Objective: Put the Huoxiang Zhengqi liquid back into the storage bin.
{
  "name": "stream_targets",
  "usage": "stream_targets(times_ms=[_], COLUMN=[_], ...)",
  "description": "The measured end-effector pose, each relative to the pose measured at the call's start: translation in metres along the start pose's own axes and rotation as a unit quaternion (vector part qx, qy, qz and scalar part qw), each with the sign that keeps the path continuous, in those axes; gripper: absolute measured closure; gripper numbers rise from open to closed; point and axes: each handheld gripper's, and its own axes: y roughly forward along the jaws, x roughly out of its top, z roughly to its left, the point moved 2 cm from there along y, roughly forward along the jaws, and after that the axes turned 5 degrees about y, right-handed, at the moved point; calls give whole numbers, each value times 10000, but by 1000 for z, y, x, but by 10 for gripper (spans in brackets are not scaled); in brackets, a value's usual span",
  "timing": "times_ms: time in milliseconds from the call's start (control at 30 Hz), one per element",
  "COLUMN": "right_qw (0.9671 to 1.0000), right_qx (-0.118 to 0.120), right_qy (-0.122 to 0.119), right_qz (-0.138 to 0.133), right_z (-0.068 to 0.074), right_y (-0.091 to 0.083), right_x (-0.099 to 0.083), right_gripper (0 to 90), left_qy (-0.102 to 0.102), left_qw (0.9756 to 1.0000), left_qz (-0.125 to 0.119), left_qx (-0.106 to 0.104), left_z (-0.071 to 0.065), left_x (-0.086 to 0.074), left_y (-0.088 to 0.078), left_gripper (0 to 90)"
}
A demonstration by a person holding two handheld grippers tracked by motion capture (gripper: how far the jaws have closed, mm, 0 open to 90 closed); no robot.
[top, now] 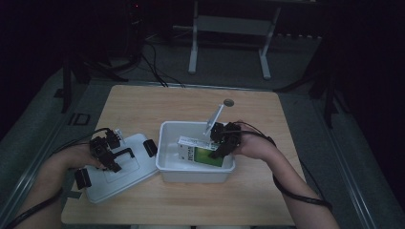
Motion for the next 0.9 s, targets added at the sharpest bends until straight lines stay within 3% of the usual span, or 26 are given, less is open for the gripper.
stream_targets(times_ms=[633, 900], right_qw=[9991, 9984], right_qx=[205, 226], right_qy=[-54, -51], right_qz=[377, 507], right_z=[1, -1], right_y=[35, 48], right_x=[-8, -9], right_gripper=[634, 634], left_qy=[8, -41], left_qw=[10000, 10000], left_qz=[38, -58], left_qx=[-3, 12], left_z=[-1, 0], left_x=[1, 3], left_y=[2, 0], left_gripper=[415, 415])
